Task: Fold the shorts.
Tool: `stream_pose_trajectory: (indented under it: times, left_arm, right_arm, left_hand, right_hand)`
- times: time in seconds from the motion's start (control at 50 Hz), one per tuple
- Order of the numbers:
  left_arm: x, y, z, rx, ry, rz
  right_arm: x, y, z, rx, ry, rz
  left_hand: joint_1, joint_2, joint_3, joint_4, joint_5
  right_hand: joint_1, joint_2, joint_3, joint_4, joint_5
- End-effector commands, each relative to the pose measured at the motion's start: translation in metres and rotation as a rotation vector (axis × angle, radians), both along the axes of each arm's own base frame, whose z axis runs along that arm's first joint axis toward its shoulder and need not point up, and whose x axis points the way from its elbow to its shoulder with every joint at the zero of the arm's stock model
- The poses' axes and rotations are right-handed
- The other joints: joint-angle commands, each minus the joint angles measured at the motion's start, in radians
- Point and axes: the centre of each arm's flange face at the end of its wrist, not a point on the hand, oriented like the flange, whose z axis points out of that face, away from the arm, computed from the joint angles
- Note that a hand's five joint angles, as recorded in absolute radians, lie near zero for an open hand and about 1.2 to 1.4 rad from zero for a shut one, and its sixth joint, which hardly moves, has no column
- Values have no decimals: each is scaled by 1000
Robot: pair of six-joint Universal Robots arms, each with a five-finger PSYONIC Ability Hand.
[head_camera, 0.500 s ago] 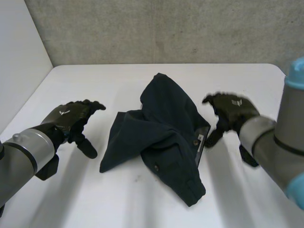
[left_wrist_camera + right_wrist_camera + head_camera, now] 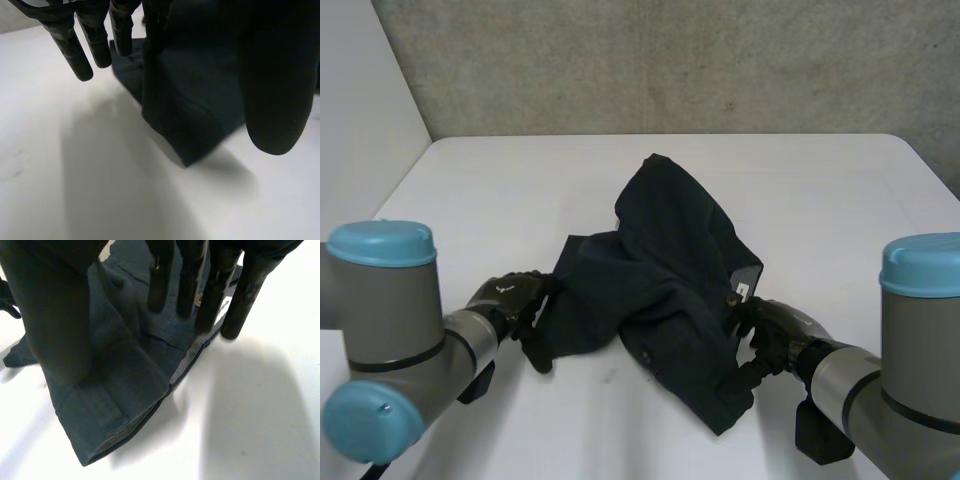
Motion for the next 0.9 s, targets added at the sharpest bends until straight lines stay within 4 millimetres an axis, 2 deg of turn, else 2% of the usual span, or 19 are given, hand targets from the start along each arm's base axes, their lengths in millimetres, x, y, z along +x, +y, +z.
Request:
stream_pose_trajectory:
  times: [0.02, 0.04, 0.06, 0.14, 0.18, 0.2, 0.22, 0.26, 0.28, 0.3, 0.34, 0.36, 0.44, 0.54, 0.64, 0.66, 0.74, 0.8, 0.9]
  left_arm:
    - [-9, -10, -6, -41, -31, 35]
    - [-11, -11, -6, -42, -30, 32]
    - [-13, -10, -7, -43, -31, 24]
    - [-18, -9, 0, -76, -14, 11]
    - [-19, -10, 9, -107, -1, 10]
    - [-20, -10, 15, -126, 5, 9]
    - [-18, -10, 33, -174, 24, 11]
    - [-16, -9, 53, -223, 45, 16]
    - [-15, -8, 63, -249, 56, 15]
    - [-14, -6, 83, -305, 74, 15]
    - [-11, -3, 104, -366, 89, 12]
    - [-9, 1, 122, -422, 97, 8]
    - [5, 6, 145, -502, 60, 22]
    - [11, 9, 126, -455, 6, 19]
    - [8, 4, 82, -320, -47, 5]
    - [6, 2, 69, -281, -64, 0]
    - [5, -2, 44, -206, -96, -3]
    - [6, -2, 38, -185, -105, 0]
    - [11, 7, 37, -140, -122, -1]
  right_arm:
    - [11, -10, -7, -33, -14, 16]
    - [13, -11, -6, -44, -20, 19]
    - [15, -12, -4, -52, -24, 22]
    - [21, -14, 7, -105, -39, 43]
    - [24, -17, 17, -142, -45, 51]
    - [25, -19, 31, -199, -43, 69]
    - [26, -19, 41, -242, -31, 88]
    - [25, -19, 60, -335, 0, 121]
    - [25, -20, 82, -457, 67, 165]
    - [24, -20, 91, -507, 96, 182]
    - [19, -18, 119, -697, 240, 219]
    - [17, -18, 126, -744, 286, 220]
    - [8, -15, 153, -911, 522, 203]
    - [12, -8, 148, -904, 564, 206]
    - [24, -9, 102, -757, 546, 274]
    - [26, -10, 94, -730, 545, 281]
    - [30, -13, 67, -642, 545, 300]
    - [31, -17, 53, -596, 560, 303]
    - [30, -20, 45, -574, 568, 305]
  left_hand:
    - [211, 205, 205, 207, 205]
    - [272, 266, 266, 269, 267]
    - [447, 441, 441, 444, 442]
    - [917, 911, 911, 914, 911]
    - [1068, 1062, 1062, 1064, 1062]
    - [1109, 1103, 1103, 1106, 1103]
    - [1156, 1150, 1150, 1152, 1150]
    - [1156, 1150, 1150, 1153, 1150]
    - [1156, 1150, 1150, 1153, 1150]
    - [1156, 1150, 1150, 1153, 1150]
    - [1156, 1150, 1150, 1153, 1150]
    - [1156, 1150, 1150, 1153, 1150]
    - [1156, 1150, 1150, 1153, 1150]
    - [1156, 1150, 1150, 1153, 1150]
    - [1116, 1110, 1110, 1113, 1110]
    - [1037, 1031, 1031, 1034, 1031]
    - [846, 840, 840, 843, 840]
    - [603, 597, 597, 599, 597]
    - [215, 210, 209, 212, 210]
  right_hand:
    - [664, 574, 587, 588, 609]
    - [833, 743, 756, 757, 779]
    - [871, 781, 795, 796, 817]
    - [872, 782, 795, 796, 817]
    - [872, 782, 795, 796, 817]
    - [872, 782, 795, 796, 817]
    - [872, 782, 795, 796, 817]
    - [872, 782, 795, 796, 817]
    - [872, 782, 795, 796, 817]
    - [872, 782, 795, 796, 817]
    - [872, 782, 795, 796, 817]
    - [872, 782, 795, 796, 817]
    - [872, 782, 795, 796, 817]
    - [872, 782, 795, 796, 817]
    - [872, 782, 795, 796, 817]
    - [872, 782, 795, 796, 817]
    - [872, 782, 795, 796, 817]
    - [872, 782, 795, 796, 817]
    - [872, 782, 795, 796, 817]
